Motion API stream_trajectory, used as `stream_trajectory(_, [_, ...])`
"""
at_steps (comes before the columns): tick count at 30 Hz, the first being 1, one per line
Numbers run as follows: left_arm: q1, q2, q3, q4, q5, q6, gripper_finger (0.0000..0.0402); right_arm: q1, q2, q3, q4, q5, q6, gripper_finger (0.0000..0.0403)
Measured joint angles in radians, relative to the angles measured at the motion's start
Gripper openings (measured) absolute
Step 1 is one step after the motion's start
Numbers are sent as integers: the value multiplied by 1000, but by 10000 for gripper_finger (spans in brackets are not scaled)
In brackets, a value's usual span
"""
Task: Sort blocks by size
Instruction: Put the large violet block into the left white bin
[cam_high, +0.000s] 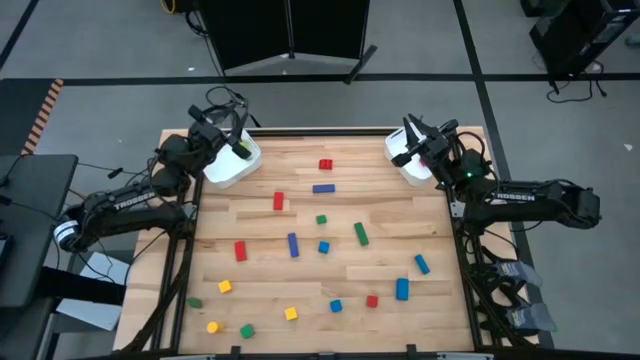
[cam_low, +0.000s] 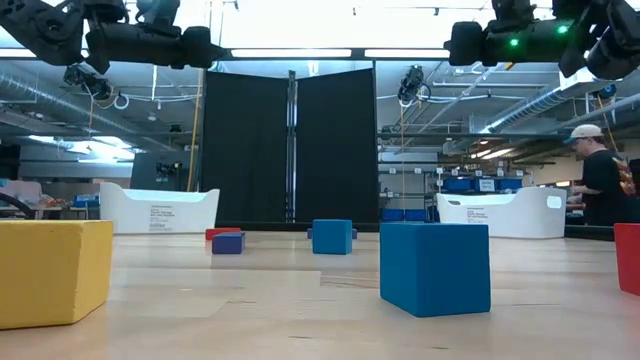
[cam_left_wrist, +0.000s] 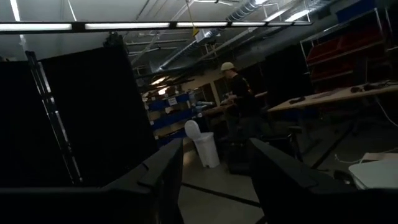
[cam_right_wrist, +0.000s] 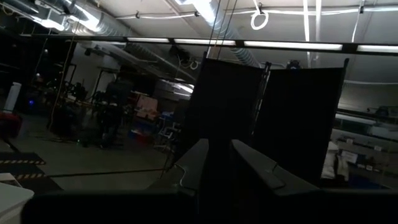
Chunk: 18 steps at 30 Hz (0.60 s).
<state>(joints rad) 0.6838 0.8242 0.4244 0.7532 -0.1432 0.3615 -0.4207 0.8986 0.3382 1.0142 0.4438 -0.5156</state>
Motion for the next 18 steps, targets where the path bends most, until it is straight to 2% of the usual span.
stream_trajectory(18, [5,0,0,-32,0,0,188,-2,0,0,-1,0,33,78])
